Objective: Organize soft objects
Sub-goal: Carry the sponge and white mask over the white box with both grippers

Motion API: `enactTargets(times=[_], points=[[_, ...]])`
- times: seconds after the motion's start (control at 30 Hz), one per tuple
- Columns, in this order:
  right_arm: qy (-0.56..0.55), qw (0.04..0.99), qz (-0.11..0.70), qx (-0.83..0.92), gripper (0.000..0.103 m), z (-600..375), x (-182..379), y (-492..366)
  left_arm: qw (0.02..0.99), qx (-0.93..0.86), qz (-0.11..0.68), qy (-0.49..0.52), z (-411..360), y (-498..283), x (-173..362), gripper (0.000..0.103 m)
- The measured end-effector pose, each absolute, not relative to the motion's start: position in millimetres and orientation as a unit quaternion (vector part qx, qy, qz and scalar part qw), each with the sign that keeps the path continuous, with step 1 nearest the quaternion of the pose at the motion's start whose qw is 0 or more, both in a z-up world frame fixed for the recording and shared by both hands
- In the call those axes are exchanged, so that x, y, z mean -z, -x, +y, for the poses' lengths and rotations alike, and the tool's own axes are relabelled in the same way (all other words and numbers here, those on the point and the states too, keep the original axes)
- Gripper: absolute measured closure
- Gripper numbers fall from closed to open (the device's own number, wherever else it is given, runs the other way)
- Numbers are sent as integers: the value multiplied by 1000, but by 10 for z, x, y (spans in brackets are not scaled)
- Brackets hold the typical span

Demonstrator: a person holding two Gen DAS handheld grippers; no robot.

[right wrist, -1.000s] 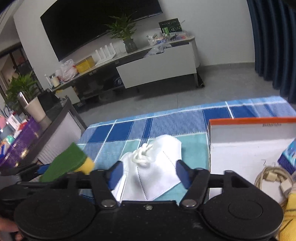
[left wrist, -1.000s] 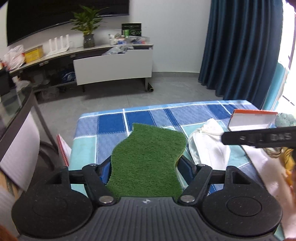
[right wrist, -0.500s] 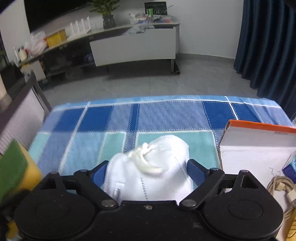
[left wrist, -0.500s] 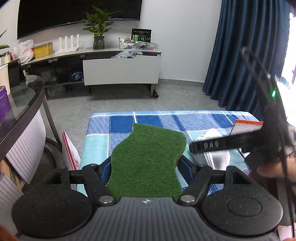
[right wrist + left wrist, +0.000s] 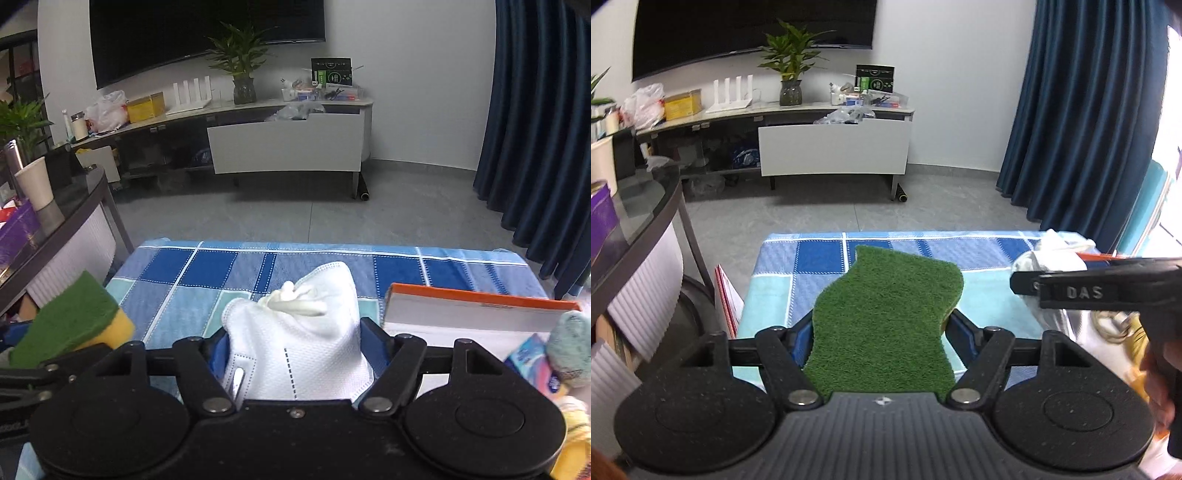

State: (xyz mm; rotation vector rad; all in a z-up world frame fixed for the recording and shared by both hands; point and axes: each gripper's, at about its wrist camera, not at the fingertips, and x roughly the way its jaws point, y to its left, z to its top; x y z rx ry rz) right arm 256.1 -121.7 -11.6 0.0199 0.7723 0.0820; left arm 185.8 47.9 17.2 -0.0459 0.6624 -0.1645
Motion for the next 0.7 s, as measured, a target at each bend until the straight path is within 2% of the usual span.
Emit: enactTargets(times=[0.7], points=[[-15, 938, 345, -39, 20, -1818, -573, -1347, 941, 93, 326, 8, -186, -1034, -440, 30]])
